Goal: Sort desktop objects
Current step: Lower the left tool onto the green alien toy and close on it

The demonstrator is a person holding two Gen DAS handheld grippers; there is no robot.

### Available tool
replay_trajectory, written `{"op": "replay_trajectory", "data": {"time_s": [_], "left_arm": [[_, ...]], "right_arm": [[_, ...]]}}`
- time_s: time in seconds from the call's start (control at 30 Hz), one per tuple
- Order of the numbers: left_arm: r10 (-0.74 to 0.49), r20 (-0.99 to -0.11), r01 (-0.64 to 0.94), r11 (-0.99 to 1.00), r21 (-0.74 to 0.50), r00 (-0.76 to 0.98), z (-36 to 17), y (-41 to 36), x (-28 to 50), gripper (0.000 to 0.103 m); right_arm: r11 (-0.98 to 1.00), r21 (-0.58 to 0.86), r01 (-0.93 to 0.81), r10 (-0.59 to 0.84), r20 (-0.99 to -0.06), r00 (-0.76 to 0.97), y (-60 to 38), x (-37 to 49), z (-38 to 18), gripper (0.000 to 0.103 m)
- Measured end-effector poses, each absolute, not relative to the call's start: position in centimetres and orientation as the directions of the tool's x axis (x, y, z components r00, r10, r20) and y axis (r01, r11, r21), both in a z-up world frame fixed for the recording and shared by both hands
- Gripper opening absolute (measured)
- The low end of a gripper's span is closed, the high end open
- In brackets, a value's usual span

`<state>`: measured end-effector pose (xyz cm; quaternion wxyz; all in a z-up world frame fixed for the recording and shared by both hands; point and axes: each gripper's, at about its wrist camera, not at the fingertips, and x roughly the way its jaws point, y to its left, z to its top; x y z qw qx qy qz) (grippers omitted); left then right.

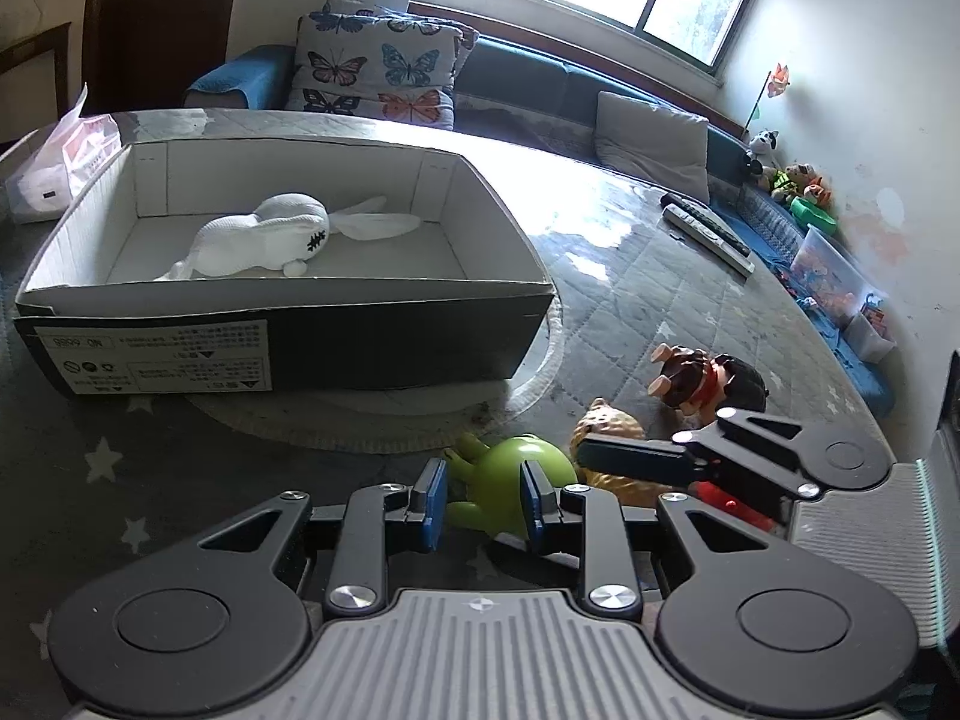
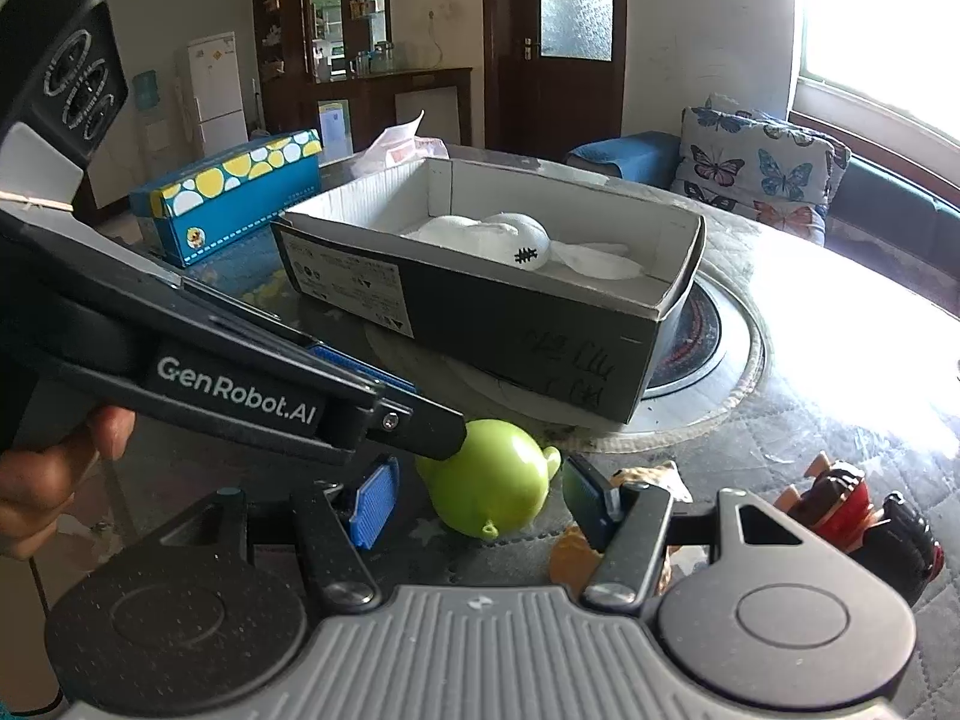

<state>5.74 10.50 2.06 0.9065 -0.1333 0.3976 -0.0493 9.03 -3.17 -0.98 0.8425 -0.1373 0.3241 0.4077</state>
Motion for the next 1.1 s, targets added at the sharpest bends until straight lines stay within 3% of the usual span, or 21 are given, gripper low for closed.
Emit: {"op": "replay_trajectory", "data": {"time_s": [0.77,1.1], "left_arm": [[-0.306,-0.687,-0.008,0.911,-0.413,0.659,0.7,11.0,6.1,0.04],[-0.313,-0.678,-0.007,0.905,-0.425,0.665,0.5,11.1,5.8,0.039]], "right_arm": [[0.629,-0.015,-0.778,0.573,-0.667,0.476,-2.4,9.3,-2.1,0.06],[0.629,-0.009,-0.778,0.578,-0.663,0.475,-2.6,9.3,-2.1,0.06]]}}
